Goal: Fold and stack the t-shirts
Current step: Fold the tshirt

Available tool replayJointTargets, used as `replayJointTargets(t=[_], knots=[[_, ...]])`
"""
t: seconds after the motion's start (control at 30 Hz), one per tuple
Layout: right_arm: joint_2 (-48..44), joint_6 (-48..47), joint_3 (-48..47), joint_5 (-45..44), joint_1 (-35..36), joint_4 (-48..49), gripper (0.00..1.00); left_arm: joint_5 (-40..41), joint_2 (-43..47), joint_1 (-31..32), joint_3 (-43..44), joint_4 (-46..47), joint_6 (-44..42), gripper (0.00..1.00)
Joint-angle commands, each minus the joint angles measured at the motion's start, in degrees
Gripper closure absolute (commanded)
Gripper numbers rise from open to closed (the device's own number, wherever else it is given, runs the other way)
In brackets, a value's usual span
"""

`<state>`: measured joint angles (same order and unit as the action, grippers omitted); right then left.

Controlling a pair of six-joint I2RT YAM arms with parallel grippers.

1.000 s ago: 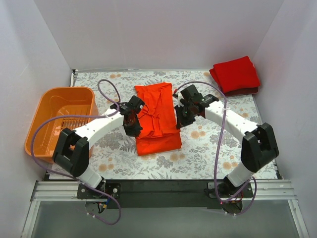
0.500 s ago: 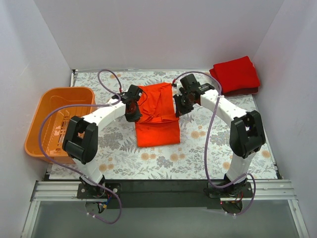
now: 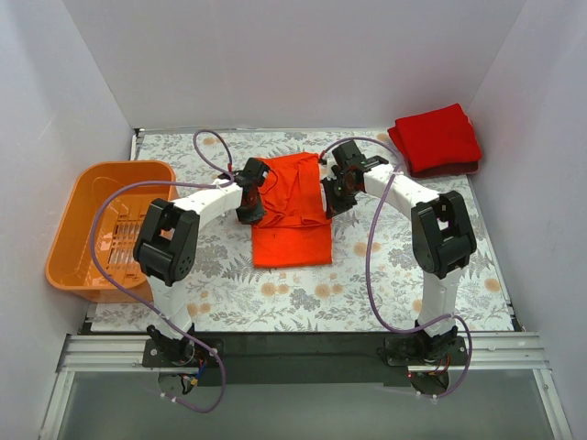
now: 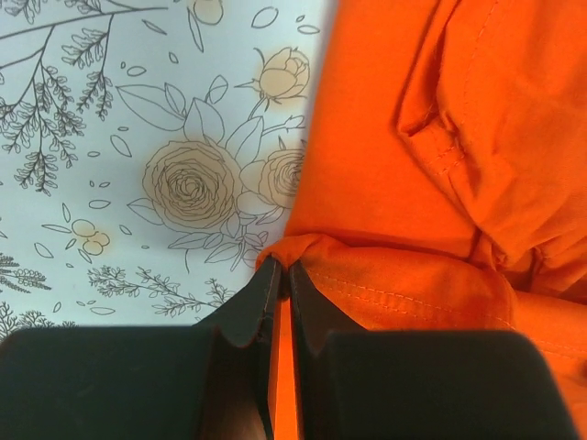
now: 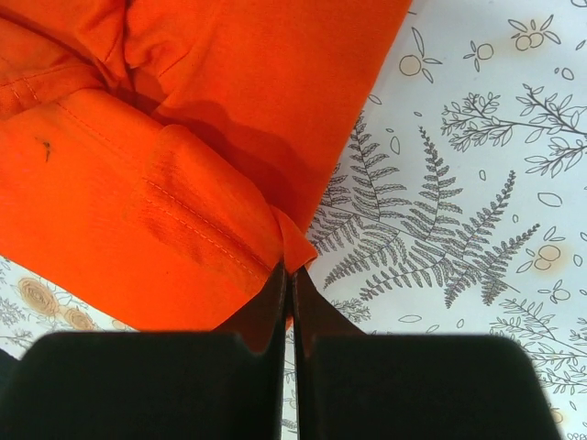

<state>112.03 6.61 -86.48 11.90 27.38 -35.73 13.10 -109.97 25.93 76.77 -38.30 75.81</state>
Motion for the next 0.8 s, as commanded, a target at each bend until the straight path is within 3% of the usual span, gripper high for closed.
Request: replayJointTargets(t=[0.0,0.27,0.77], knots=[[-0.6,-1.3,-2.6,-1.4,-0.7,1.5,0.99,4.1,1.9,-0.8,2.2,0.9,-0.8,1.00],[-1.5,-0.8,-3.3,-1.1,-0.7,1.5,0.99,3.7,4.8,-0.8,3.0,1.4,-1.4,1.00],[1.4,-0.5,-4.2,-1.7,-1.1,4.7,0.99,7.7,2.0,-1.0,1.5,3.8,0.8,1.00]])
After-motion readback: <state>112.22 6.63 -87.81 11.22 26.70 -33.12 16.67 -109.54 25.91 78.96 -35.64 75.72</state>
